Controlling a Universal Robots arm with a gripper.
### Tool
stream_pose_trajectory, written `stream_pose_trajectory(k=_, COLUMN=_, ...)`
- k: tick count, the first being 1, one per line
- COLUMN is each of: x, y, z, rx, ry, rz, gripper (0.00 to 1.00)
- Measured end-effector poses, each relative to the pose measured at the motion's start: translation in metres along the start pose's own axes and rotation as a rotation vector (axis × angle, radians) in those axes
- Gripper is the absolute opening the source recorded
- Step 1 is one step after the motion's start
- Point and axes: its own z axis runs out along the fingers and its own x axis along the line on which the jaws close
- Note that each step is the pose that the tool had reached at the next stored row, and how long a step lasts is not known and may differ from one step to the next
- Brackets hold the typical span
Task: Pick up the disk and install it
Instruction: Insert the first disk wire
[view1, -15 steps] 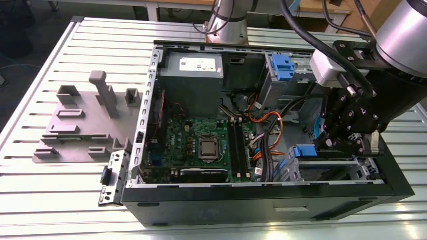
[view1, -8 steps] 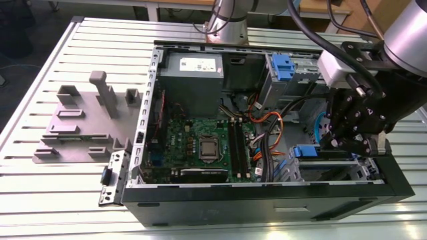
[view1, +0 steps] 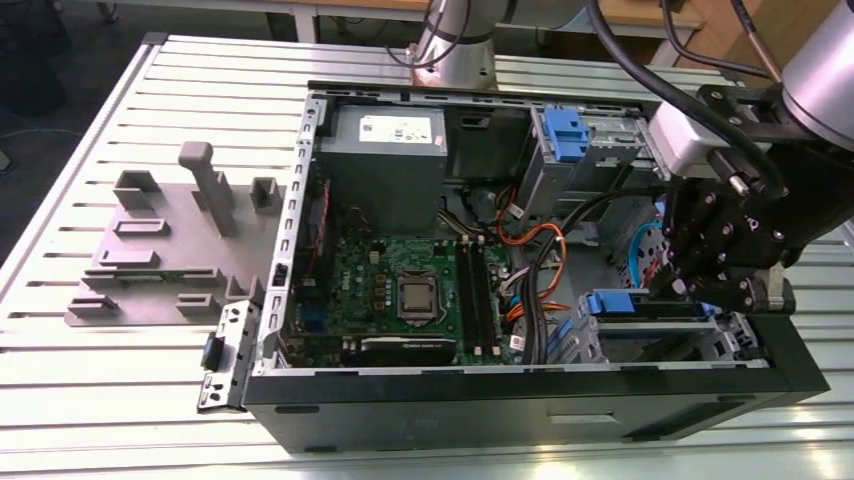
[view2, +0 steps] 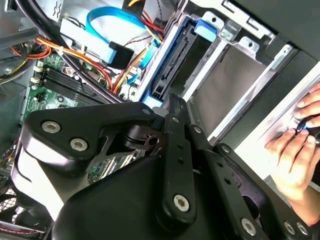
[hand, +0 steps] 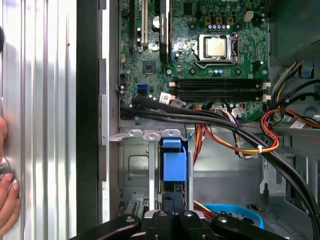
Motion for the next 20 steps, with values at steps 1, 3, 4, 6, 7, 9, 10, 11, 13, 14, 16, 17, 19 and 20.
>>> stream_pose_trajectory(k=1, x=0.0000, y=-0.0007, z=0.0000, rx=0.0000, ry=0.0001, rz=0.000, gripper=0.11)
stream_pose_trajectory(k=3, x=0.0000, y=-0.0014, z=0.0001, rx=0.0000, ry=0.0000, rz=0.000, gripper=0.11)
stream_pose_trajectory(k=4, x=0.0000, y=-0.0017, z=0.0000, rx=0.0000, ry=0.0001, rz=0.000, gripper=0.11)
stream_pose_trajectory(k=6, x=0.0000, y=-0.0022, z=0.0001, rx=0.0000, ry=0.0000, rz=0.000, gripper=0.11)
stream_pose_trajectory(k=7, x=0.0000, y=-0.0027, z=0.0001, rx=0.0000, ry=0.0000, rz=0.000, gripper=0.11)
stream_pose_trajectory(k=9, x=-0.0001, y=-0.0036, z=0.0001, rx=0.0000, ry=0.0000, rz=0.000, gripper=0.11)
stream_pose_trajectory(k=10, x=-0.0001, y=-0.0042, z=0.0001, rx=0.0000, ry=0.0000, rz=0.000, gripper=0.11)
stream_pose_trajectory(k=11, x=-0.0001, y=-0.0049, z=0.0001, rx=0.0000, ry=0.0000, rz=0.000, gripper=0.11)
stream_pose_trajectory(k=13, x=-0.0003, y=-0.0064, z=0.0000, rx=0.0000, ry=0.0000, rz=0.000, gripper=0.11)
stream_pose_trajectory(k=14, x=-0.0005, y=-0.0070, z=0.0001, rx=0.0000, ry=0.0000, rz=0.000, gripper=0.11)
stream_pose_trajectory(k=16, x=-0.0008, y=-0.0073, z=0.0001, rx=0.0000, ry=0.0000, rz=0.000, gripper=0.11)
stream_pose_trajectory(k=17, x=-0.0014, y=-0.0073, z=-0.0001, rx=0.0000, ry=0.0001, rz=0.000, gripper=0.11)
stream_pose_trajectory(k=19, x=-0.0019, y=-0.0075, z=-0.0007, rx=0.0000, ry=0.0003, rz=0.000, gripper=0.11)
stream_pose_trajectory(k=20, x=-0.0020, y=-0.0076, z=-0.0009, rx=0.0000, ry=0.0000, rz=0.000, gripper=0.11)
